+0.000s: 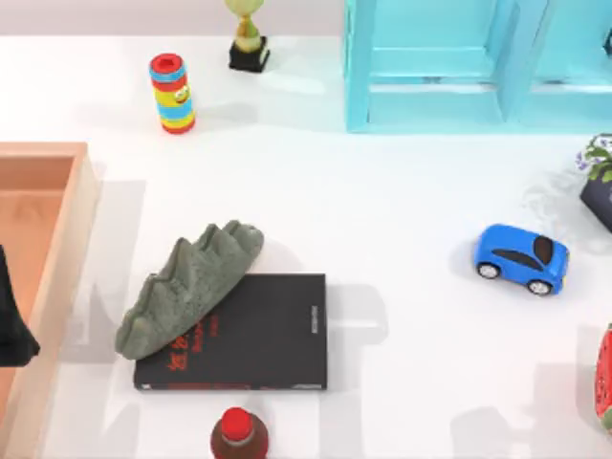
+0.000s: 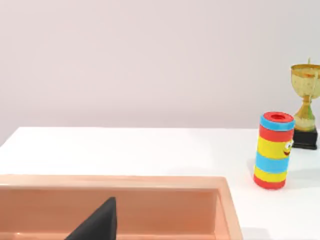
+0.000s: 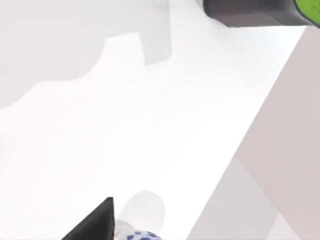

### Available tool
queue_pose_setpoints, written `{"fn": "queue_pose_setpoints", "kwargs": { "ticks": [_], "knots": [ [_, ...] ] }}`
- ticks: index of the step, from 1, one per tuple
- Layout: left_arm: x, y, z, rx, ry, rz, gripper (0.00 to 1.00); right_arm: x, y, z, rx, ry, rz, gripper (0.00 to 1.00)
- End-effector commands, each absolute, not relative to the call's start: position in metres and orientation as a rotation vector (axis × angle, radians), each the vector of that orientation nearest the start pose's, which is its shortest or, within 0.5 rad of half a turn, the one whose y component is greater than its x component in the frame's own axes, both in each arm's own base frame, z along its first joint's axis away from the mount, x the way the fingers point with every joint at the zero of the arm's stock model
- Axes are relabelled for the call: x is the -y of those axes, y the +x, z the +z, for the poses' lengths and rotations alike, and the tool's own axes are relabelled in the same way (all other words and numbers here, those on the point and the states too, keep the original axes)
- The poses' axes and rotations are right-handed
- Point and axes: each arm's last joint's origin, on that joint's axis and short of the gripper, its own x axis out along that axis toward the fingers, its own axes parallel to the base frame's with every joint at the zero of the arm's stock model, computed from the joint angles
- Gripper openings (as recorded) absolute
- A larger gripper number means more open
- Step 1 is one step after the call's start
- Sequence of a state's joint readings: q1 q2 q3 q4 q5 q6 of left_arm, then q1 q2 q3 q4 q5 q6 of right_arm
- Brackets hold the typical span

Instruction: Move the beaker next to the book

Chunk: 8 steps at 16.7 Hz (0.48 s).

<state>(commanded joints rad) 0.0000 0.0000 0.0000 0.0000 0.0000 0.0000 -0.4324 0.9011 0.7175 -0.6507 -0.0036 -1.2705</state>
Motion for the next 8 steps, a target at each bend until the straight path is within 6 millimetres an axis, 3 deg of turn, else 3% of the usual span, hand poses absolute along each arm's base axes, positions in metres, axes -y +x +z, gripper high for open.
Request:
{"fn": "queue_pose_setpoints", "kwargs": {
  "ticks": [4,8],
  "knots": [
    [0.001,0.106,0.160,0.000,0.000,0.000,1.00,0.123,0.190,0.254,-1.184,-1.136,0.493,1.00],
    [0.001,0.106,0.160,0.000,0.000,0.000,1.00,0.173,0.206,0.251,-1.268,-1.199,0.838,1.00]
  ]
}}
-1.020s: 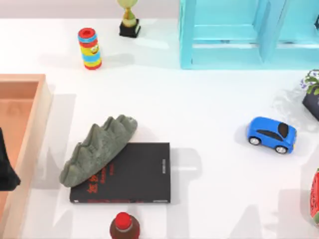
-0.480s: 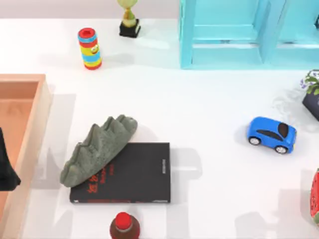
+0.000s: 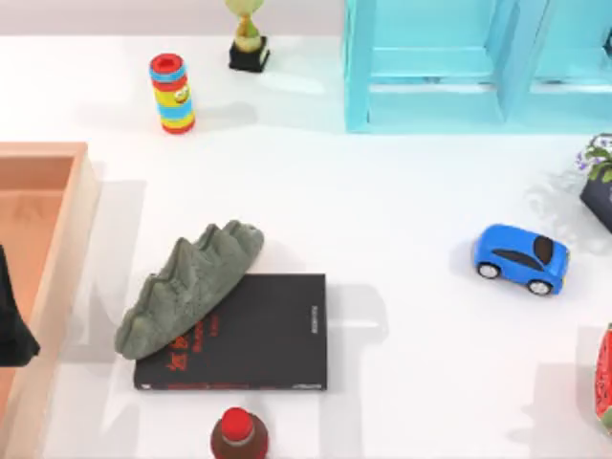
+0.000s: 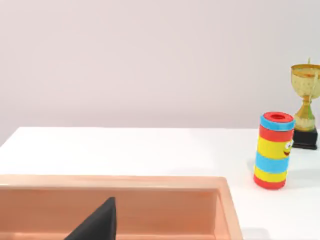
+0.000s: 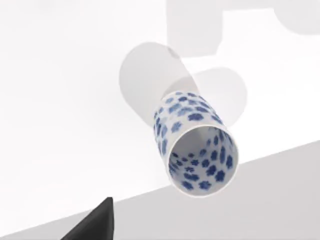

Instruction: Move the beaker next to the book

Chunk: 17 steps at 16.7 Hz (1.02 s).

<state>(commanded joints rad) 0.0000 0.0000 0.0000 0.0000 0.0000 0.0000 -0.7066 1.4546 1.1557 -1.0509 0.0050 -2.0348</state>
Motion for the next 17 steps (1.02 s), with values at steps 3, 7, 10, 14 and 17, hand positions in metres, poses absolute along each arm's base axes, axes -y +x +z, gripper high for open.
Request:
{"fn": "queue_pose_setpoints", "kwargs": {
  "ticks": [3,7,10,14,17],
  "knots": [
    [0.001,0.106,0.160,0.000,0.000,0.000,1.00,0.206,0.211,0.246,-1.257,-1.208,1.036,1.00],
    [0.001,0.106,0.160,0.000,0.000,0.000,1.00,0.232,0.211,0.240,-1.220,-1.203,1.183,1.00],
    [0.001,0.106,0.160,0.000,0.000,0.000,1.00,0.236,0.211,0.239,-1.213,-1.201,1.202,1.00],
    [0.001,0.106,0.160,0.000,0.000,0.000,1.00,0.235,0.212,0.238,-1.212,-1.205,1.202,1.00],
    [0.001,0.106,0.160,0.000,0.000,0.000,1.00,0.237,0.213,0.220,-1.214,-1.198,1.203,1.00]
  ]
}}
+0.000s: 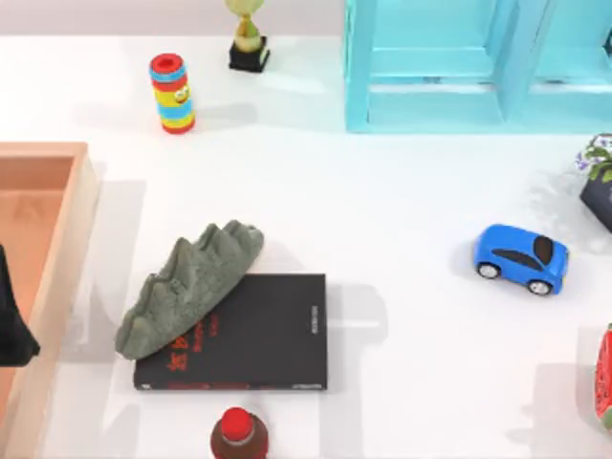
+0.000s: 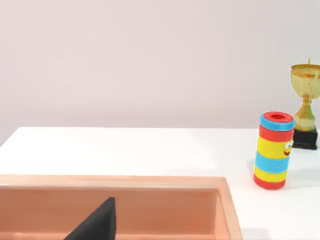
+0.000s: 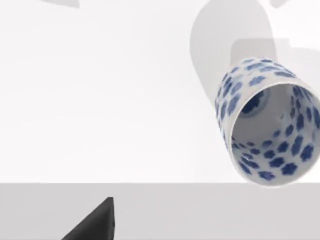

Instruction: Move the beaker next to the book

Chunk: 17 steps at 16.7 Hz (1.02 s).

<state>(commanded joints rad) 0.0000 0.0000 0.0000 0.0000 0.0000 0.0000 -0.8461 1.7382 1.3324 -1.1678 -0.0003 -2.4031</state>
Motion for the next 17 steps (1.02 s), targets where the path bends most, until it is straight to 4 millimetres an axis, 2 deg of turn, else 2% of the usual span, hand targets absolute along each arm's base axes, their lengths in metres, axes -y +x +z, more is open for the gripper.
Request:
{"fn": "queue_pose_setpoints", "kwargs": {
  "ticks": [7,9,12,17],
  "knots": [
    [0.001,0.106,0.160,0.000,0.000,0.000,1.00,0.237,0.213,0.147,-1.214,-1.206,1.196,1.00],
    [0.001,0.106,0.160,0.000,0.000,0.000,1.00,0.236,0.211,0.139,-1.213,-1.201,1.202,1.00],
    [0.001,0.106,0.160,0.000,0.000,0.000,1.00,0.236,0.211,0.139,-1.213,-1.201,1.202,1.00],
    [0.001,0.106,0.160,0.000,0.000,0.000,1.00,0.236,0.211,0.139,-1.213,-1.201,1.202,0.62]
  ]
}}
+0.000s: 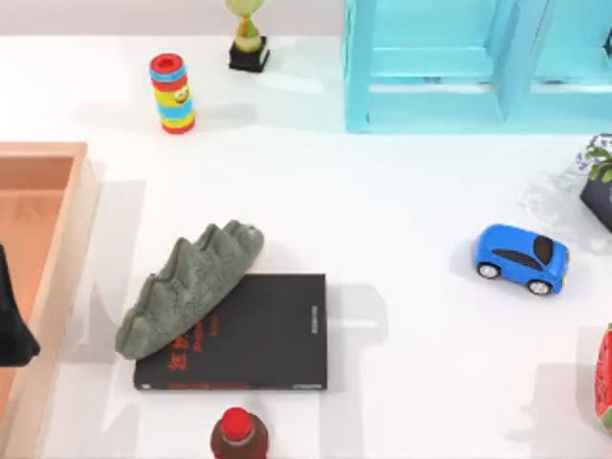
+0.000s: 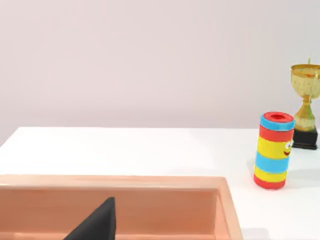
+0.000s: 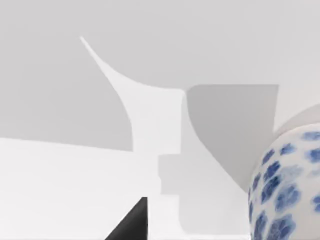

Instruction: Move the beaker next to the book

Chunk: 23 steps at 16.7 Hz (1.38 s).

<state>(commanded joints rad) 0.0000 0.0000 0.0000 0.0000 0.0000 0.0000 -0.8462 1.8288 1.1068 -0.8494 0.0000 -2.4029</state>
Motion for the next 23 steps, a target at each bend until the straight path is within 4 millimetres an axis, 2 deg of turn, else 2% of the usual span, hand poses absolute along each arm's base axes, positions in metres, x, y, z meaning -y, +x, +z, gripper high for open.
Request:
{"fn": "queue_pose_setpoints", "kwargs": {
  "ticks": [8,18,23],
  "knots": [
    [0.001,0.106,0.160,0.000,0.000,0.000,1.00,0.236,0.211,0.139,-1.213,-1.201,1.202,0.02],
    [0.001,0.106,0.160,0.000,0.000,0.000,1.00,0.236,0.211,0.141,-1.214,-1.202,1.199,0.00],
    [0.001,0.106,0.160,0.000,0.000,0.000,1.00,0.237,0.213,0.168,-1.210,-1.205,1.206,0.00]
  ]
}}
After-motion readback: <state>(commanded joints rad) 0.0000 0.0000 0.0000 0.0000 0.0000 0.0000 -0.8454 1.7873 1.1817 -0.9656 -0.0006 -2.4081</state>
